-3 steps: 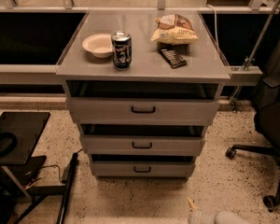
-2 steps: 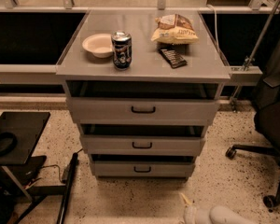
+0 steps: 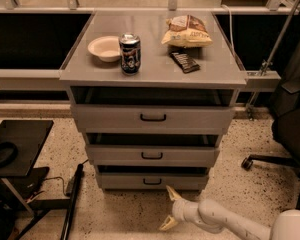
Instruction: Open bottom drawer
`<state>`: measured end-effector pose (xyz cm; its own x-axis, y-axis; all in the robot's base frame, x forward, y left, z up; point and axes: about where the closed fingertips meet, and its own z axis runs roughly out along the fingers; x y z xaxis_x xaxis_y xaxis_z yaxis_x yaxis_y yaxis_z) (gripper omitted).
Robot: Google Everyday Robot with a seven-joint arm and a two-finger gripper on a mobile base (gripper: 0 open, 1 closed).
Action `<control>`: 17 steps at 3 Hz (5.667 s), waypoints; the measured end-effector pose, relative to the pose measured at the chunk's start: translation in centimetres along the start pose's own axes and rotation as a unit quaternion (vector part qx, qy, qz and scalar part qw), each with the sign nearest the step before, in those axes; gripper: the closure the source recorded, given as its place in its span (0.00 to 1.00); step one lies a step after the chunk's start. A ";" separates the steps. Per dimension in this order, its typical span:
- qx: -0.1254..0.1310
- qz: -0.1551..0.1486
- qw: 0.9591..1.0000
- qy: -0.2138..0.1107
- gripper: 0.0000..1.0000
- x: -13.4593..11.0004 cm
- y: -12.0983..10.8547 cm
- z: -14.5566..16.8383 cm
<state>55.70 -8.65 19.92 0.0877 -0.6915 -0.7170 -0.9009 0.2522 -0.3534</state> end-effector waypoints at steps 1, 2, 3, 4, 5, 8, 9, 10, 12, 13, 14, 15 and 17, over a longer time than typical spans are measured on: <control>0.000 0.000 1.000 0.000 0.00 0.0 0.0 0.0; 0.007 0.002 1.000 0.000 0.00 0.7 -1.3 0.1; 0.057 -0.011 0.998 0.017 0.00 1.5 -7.0 -1.1; 0.056 -0.011 0.998 0.017 0.00 1.5 -7.0 -1.1; 0.055 -0.002 0.998 0.021 0.00 2.3 -7.7 0.1; 0.100 0.012 0.994 0.048 0.00 5.6 -14.4 1.5; 0.101 0.002 0.991 0.091 0.00 7.2 -16.1 3.0; 0.101 0.002 0.991 0.090 0.00 7.2 -16.1 3.0; 0.101 0.002 0.991 0.090 0.43 7.2 -16.0 3.0; 0.101 0.002 0.991 0.090 0.66 7.2 -16.0 3.0; 0.101 0.002 0.991 0.090 0.89 7.2 -16.0 3.0; 0.109 0.015 0.992 0.054 1.00 7.5 -15.1 3.0; 0.110 0.017 0.993 0.048 1.00 6.9 -15.0 2.5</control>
Offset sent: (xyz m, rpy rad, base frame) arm 0.0334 -0.0242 -0.0009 0.0030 -0.0191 -0.0414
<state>70.85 -15.55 18.79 0.0082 -0.7382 -0.6746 -0.7870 0.4114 -0.4598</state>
